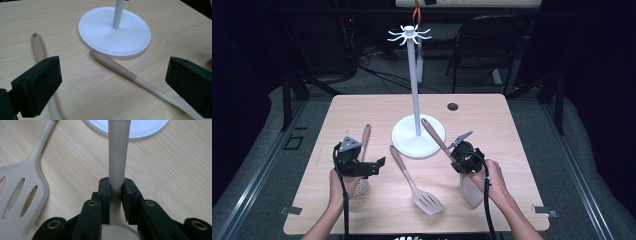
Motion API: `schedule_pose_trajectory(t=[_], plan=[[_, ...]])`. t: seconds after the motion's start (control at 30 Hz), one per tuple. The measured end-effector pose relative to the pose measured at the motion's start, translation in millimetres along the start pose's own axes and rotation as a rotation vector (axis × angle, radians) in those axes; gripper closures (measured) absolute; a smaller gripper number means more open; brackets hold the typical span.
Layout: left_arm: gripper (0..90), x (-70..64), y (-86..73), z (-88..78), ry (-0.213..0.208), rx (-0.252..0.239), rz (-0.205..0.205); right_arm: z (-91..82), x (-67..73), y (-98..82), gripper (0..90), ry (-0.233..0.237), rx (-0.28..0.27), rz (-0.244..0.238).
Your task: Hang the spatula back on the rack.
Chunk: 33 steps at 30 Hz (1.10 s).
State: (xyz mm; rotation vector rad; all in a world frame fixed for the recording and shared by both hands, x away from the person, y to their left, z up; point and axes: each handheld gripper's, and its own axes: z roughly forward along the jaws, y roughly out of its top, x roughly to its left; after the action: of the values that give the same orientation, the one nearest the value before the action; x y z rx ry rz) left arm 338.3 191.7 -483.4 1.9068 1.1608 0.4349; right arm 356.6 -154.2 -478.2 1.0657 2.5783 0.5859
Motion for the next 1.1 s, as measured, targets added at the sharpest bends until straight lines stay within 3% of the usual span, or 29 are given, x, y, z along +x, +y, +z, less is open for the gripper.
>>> schedule_pose_trajectory(t=[0.3, 0.47, 0.77, 0.93, 0.97, 1.1], plan=[[0.3, -29.8, 13.7, 19.4, -0.074, -0.014, 0.029, -1.6, 11.4, 7.5, 78.5, -0.004, -0.037, -0.035], [0.3, -39.0, 18.7, 23.8, -0.101, -0.026, 0.033, -3.4, 16.3, 10.1, 78.5, -0.026, -0.062, -0.052], [2.4, -57.1, 27.7, 36.5, -0.161, -0.037, 0.056, -6.0, 23.3, 15.4, 78.5, -0.025, -0.105, -0.067], [9.9, -67.1, 30.0, 41.4, -0.21, -0.052, 0.081, -7.3, 25.3, 16.5, 78.5, -0.031, -0.124, -0.07], [15.7, -68.8, 30.7, 42.1, -0.22, -0.061, 0.079, -8.8, 25.8, 17.2, 78.5, -0.033, -0.134, -0.068], [22.3, -74.0, 36.4, 45.6, -0.26, -0.075, 0.078, -9.7, 26.8, 17.8, 78.5, -0.03, -0.163, -0.06]])
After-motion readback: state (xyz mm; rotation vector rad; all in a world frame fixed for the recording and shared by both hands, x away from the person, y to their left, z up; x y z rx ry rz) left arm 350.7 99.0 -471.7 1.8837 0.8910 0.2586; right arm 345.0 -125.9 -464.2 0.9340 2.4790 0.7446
